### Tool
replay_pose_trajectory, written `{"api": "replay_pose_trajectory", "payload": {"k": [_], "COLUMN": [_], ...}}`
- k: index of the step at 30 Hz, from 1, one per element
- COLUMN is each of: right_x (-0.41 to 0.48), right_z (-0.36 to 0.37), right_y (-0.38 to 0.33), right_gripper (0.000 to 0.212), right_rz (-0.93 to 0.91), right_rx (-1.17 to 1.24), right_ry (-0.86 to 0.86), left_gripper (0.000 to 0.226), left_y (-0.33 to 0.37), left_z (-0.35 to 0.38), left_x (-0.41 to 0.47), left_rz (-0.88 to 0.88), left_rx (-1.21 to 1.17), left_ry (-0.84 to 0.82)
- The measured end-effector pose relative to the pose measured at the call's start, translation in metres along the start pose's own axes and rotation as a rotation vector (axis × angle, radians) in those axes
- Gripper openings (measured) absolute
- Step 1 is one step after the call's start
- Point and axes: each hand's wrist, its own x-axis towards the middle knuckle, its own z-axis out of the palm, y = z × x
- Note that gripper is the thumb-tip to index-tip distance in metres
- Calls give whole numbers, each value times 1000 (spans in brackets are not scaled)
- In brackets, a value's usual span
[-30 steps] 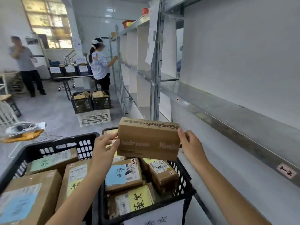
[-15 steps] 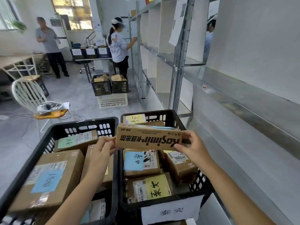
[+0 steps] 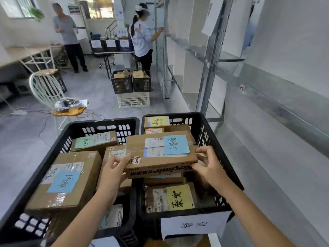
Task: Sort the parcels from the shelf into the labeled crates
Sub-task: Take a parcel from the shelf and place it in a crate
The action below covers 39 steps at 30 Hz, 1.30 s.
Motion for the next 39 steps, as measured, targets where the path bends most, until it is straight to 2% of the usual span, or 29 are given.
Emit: {"api": "replay_pose_trajectory", "payload": {"k": [3,5,6,9,10,11,14,16,18,21,24,27,31,33,39], "right_x": [4,10,14,31,38,45,61,67,75,86,90,89,91,90,97], "right_z": [-6,-6,-5,4,11,19,48,67,84,110,141,173,197,206,249], "right_y": [-10,-20,-27,-48,-55,-63,-85,-99,-107,-109,-102,-90,-70,-66,-52], "right_gripper": [19,21,33,90,100,101,69,57,55,49,55,54,89,97,94], "right_rz": [20,27,49,146,166,173,128,127,139,205,329,396,405,410,474], "right_rx": [123,140,142,37,-5,-39,-70,-72,-86,-48,-17,33,14,17,-9], "right_ry": [0,17,5,-116,-157,-185,-221,-259,-297,-456,-581,-487,-337,-326,-270], "left_gripper": [21,19,20,22,21,21,22,21,18,26,31,34,35,33,30], "left_y": [4,9,13,33,40,49,72,84,94,100,98,83,56,44,14], "left_z": [3,1,-3,-19,-26,-35,-63,-82,-102,-126,-121,-96,-83,-83,-86], "left_x": [5,12,16,32,38,44,64,76,90,113,129,143,162,169,191], "left_rz": [-21,-22,-15,22,34,38,46,50,42,-13,-44,-42,-1,17,-60], "left_rx": [-86,-120,-125,-106,-98,-92,-62,-35,-8,16,51,110,255,322,500], "left_ry": [26,31,39,57,53,42,-47,-107,-133,-132,-93,-35,-32,-38,5]}}
